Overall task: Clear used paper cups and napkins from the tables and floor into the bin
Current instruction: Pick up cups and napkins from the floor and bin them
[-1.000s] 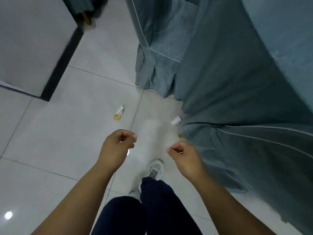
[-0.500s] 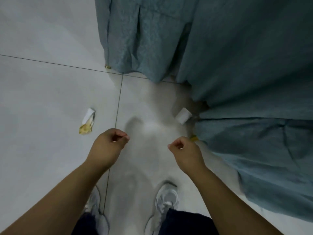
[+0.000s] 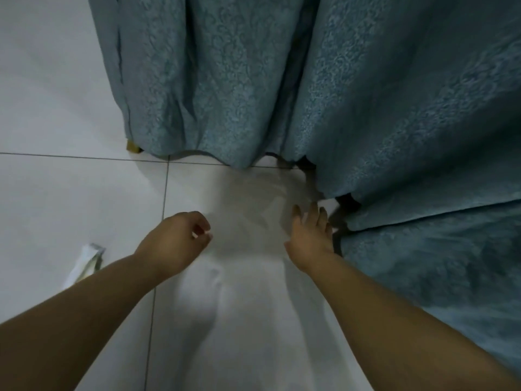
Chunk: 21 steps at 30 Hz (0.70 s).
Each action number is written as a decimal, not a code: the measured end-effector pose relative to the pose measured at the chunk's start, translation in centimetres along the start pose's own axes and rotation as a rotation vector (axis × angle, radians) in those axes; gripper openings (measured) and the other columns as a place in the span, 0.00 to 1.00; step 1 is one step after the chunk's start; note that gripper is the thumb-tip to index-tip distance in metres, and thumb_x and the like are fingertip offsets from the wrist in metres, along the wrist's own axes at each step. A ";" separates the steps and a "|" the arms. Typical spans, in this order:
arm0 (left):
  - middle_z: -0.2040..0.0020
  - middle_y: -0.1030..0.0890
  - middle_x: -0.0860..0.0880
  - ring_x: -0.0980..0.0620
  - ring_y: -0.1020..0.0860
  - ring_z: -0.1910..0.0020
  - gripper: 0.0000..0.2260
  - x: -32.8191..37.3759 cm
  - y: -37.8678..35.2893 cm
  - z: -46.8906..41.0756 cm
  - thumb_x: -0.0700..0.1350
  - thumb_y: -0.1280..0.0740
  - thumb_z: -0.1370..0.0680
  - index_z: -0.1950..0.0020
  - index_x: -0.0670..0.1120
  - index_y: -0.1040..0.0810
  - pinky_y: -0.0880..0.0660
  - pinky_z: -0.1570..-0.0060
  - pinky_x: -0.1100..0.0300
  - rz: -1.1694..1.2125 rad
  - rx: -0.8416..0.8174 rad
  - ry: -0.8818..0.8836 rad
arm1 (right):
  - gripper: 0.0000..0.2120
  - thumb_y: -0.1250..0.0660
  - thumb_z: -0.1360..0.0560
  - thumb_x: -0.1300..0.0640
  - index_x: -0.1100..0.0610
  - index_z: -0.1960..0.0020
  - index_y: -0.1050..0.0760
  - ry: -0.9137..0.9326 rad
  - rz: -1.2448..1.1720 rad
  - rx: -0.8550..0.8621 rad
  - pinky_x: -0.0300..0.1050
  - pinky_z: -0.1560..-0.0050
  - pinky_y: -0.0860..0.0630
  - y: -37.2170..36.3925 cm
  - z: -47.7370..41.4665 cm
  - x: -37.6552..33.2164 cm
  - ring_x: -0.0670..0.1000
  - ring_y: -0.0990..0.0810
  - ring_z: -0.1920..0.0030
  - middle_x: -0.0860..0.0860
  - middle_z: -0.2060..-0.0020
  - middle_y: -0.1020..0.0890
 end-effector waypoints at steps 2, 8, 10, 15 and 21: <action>0.54 0.22 0.54 0.56 0.23 0.57 0.05 0.0 0.2 0.4 0.49 0.33 0.23 0.48 0.51 0.23 0.30 0.60 0.63 0.020 0.005 -0.010 | 0.40 0.37 0.23 0.53 0.56 0.23 0.61 -0.034 0.006 -0.034 0.61 0.28 0.49 -1.1 -0.2 1.0 0.68 0.58 0.26 0.66 0.26 0.61; 0.53 0.23 0.53 0.57 0.23 0.57 0.03 -1.6 -0.8 2.3 0.48 0.33 0.24 0.50 0.53 0.24 0.29 0.57 0.63 -0.045 -0.090 -0.051 | 0.33 0.41 0.23 0.57 0.55 0.23 0.53 -0.051 -0.026 -0.011 0.58 0.34 0.36 -1.4 -0.5 2.6 0.67 0.41 0.31 0.65 0.28 0.45; 0.53 0.23 0.52 0.54 0.23 0.57 0.03 -2.8 -0.3 2.0 0.47 0.33 0.24 0.51 0.53 0.25 0.27 0.54 0.61 -0.075 -0.080 -0.042 | 0.33 0.39 0.25 0.60 0.56 0.24 0.50 0.026 0.060 0.048 0.55 0.38 0.32 -0.5 -0.4 1.1 0.65 0.37 0.34 0.64 0.30 0.41; 0.49 0.22 0.50 0.52 0.22 0.53 0.08 -5.5 1.2 2.5 0.47 0.34 0.24 0.45 0.49 0.23 0.24 0.48 0.56 -0.108 -0.023 0.018 | 0.37 0.39 0.26 0.61 0.61 0.23 0.56 0.281 0.087 0.159 0.50 0.38 0.33 0.9 1.6 -5.6 0.61 0.35 0.37 0.62 0.34 0.37; 0.33 0.31 0.46 0.44 0.31 0.36 0.24 -10.2 2.7 4.1 0.53 0.37 0.23 0.28 0.50 0.37 0.30 0.38 0.51 -0.421 -0.001 0.119 | 0.36 0.34 0.28 0.58 0.59 0.25 0.48 0.508 -0.001 0.136 0.46 0.43 0.35 1.4 4.6 -13.0 0.57 0.36 0.38 0.57 0.35 0.36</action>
Point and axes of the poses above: each hand's wrist, its own z-axis away from the middle knuckle, its own y-axis out of the back of the hand, x = y × z, the point moved 9 cm from there along -z, towards the middle knuckle
